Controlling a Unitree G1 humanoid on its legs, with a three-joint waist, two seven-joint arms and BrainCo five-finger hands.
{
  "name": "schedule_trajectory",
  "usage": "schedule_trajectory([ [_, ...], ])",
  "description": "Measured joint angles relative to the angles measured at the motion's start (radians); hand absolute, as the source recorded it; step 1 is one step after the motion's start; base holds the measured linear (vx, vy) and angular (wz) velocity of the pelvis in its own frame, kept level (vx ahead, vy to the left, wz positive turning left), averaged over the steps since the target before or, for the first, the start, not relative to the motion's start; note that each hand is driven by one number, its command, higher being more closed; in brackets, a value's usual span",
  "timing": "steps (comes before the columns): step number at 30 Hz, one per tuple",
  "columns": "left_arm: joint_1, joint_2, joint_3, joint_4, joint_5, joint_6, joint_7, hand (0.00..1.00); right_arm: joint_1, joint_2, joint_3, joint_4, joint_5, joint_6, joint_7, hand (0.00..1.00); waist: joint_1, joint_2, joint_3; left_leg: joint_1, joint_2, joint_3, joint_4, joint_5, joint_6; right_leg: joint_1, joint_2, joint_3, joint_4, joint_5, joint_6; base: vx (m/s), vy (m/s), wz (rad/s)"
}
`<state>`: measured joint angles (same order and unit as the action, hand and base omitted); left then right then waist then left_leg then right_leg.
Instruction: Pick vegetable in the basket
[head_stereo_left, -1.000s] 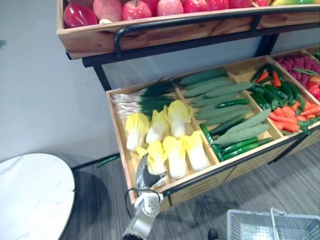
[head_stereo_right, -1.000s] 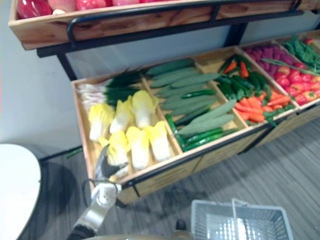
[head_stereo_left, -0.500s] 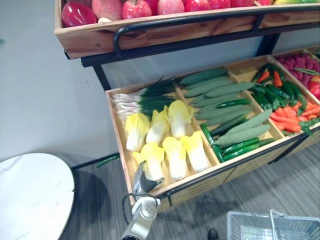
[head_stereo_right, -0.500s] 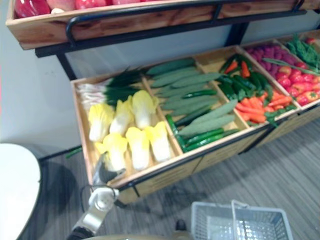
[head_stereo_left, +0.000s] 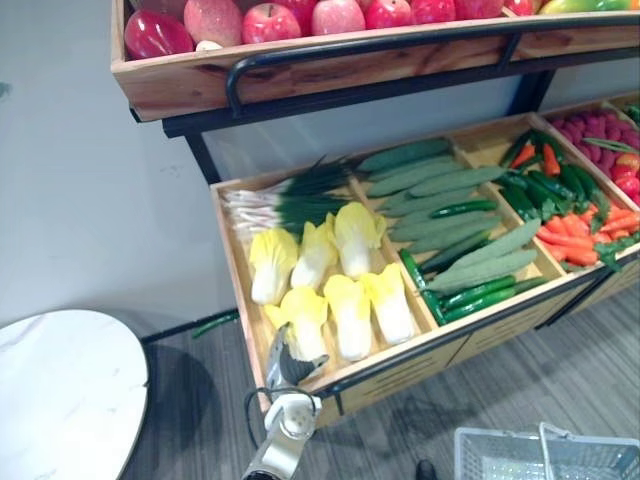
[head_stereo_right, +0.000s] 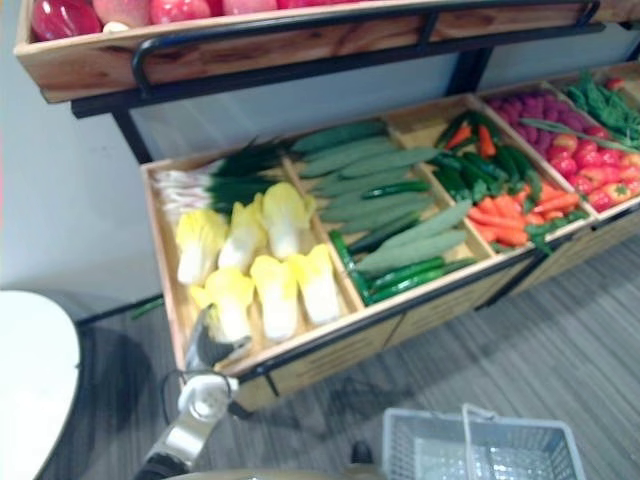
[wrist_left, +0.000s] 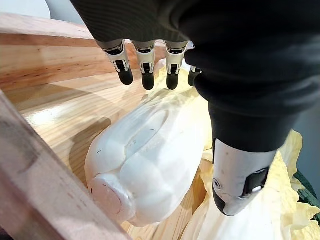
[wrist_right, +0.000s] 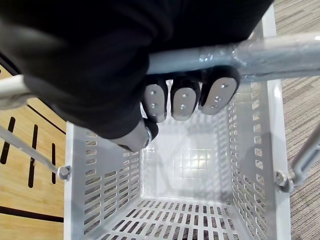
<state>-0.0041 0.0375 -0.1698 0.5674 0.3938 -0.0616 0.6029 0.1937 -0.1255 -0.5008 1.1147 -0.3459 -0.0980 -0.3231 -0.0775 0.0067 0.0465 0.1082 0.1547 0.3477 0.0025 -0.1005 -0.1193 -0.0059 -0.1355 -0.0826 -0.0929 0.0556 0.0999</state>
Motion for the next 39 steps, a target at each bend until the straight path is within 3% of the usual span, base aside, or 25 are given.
schedule_trajectory([
  [12, 0.004, -0.014, -0.033, -0.213, 0.022, -0.014, 0.004, 0.0, 0.008, 0.001, -0.001, 0.0, 0.0, 0.0, -0.001, 1.0, 0.003, -0.001, -0.003, 0.005, 0.0, -0.01, 0.001, 0.001, 0.001, 0.012, -0.004, -0.016, 0.006, 0.0, 0.0, -0.01, -0.006, 0.02],
  [25, 0.038, -0.016, -0.067, -0.248, 0.057, -0.023, -0.003, 0.0, 0.027, 0.009, 0.031, 0.0, 0.0, 0.0, -0.002, 1.0, 0.026, -0.021, -0.021, -0.001, 0.0, -0.035, -0.003, 0.008, 0.001, 0.025, -0.007, -0.038, 0.005, -0.001, 0.001, -0.01, -0.009, 0.04],
  [36, 0.04, -0.016, -0.027, -0.133, -0.117, -0.013, -0.069, 0.0, 0.026, 0.009, 0.035, 0.001, 0.0, 0.006, 0.002, 1.0, 0.025, -0.025, -0.029, -0.001, -0.002, -0.048, -0.017, 0.019, 0.0, 0.025, -0.006, -0.051, -0.004, -0.001, 0.001, 0.0, -0.007, 0.04],
  [39, 0.039, -0.014, -0.018, -0.107, -0.121, -0.012, -0.074, 0.0, 0.026, 0.009, 0.035, 0.001, 0.0, 0.007, 0.003, 1.0, 0.024, -0.025, -0.032, -0.002, -0.003, -0.048, -0.018, 0.019, 0.0, 0.025, -0.005, -0.05, -0.008, -0.001, 0.001, 0.0, 0.0, 0.0],
])
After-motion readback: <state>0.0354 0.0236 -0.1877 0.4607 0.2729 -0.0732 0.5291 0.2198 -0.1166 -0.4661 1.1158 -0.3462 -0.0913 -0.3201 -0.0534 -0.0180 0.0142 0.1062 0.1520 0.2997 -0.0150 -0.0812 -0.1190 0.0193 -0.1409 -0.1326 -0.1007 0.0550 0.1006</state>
